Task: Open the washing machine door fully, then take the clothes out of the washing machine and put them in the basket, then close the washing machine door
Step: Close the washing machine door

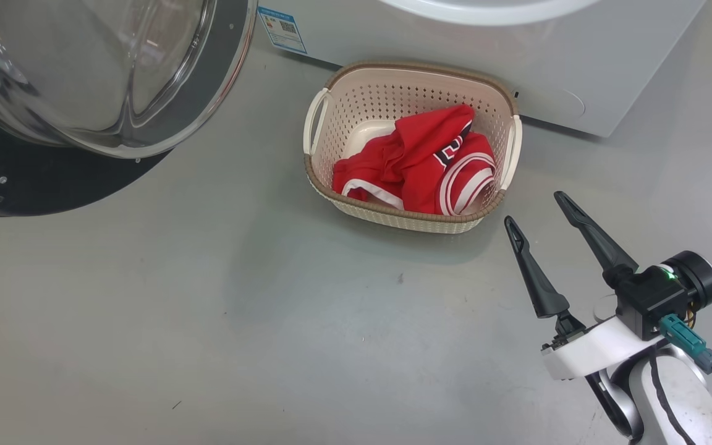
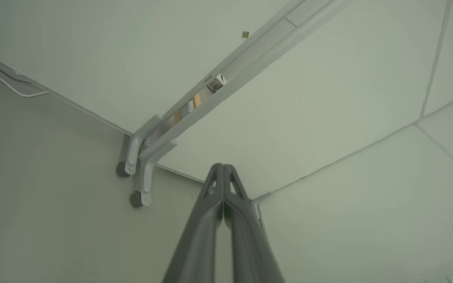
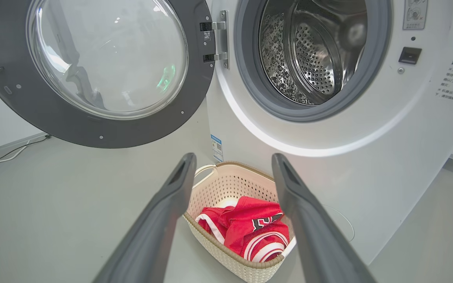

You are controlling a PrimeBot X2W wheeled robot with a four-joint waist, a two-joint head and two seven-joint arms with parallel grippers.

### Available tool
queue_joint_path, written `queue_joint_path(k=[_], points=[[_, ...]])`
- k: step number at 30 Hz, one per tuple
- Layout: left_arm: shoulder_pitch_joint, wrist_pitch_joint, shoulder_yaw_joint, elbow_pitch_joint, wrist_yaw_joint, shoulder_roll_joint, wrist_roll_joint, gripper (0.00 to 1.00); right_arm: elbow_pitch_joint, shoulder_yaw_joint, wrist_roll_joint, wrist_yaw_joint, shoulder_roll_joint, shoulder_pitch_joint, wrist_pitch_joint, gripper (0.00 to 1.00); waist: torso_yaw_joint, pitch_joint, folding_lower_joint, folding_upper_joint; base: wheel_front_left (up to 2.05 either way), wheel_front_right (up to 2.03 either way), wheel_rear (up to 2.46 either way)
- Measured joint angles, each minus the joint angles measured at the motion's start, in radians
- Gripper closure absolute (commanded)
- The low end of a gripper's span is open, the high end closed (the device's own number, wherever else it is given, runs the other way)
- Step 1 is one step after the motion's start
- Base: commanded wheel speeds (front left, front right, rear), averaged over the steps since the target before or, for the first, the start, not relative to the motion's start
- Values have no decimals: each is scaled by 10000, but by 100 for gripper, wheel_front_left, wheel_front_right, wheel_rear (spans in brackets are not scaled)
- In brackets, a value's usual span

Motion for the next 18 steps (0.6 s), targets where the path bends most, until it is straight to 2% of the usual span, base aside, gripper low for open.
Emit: queue_joint_path(k=[3, 7, 13, 18], points=[[-384, 376, 531, 721, 0, -238, -462, 100, -13, 4, 0, 0, -13, -2, 19, 0, -25, 28, 0, 0, 0, 0, 0], [-687, 857, 815, 1647, 0, -299, -502, 100, -61, 23, 0, 0, -17, -15, 90, 0, -56, 70, 0, 0, 0, 0, 0], [-1126, 1344, 978, 2644, 0, -226, -322, 100, -127, 59, 2, 0, -25, -43, 115, 0, -106, 141, 0, 0, 0, 0, 0], [-1692, 2148, 865, 3223, 0, -238, -407, 100, -148, 88, 2, 2, -52, -46, 119, 0, -153, 186, 0, 0, 0, 0, 0]])
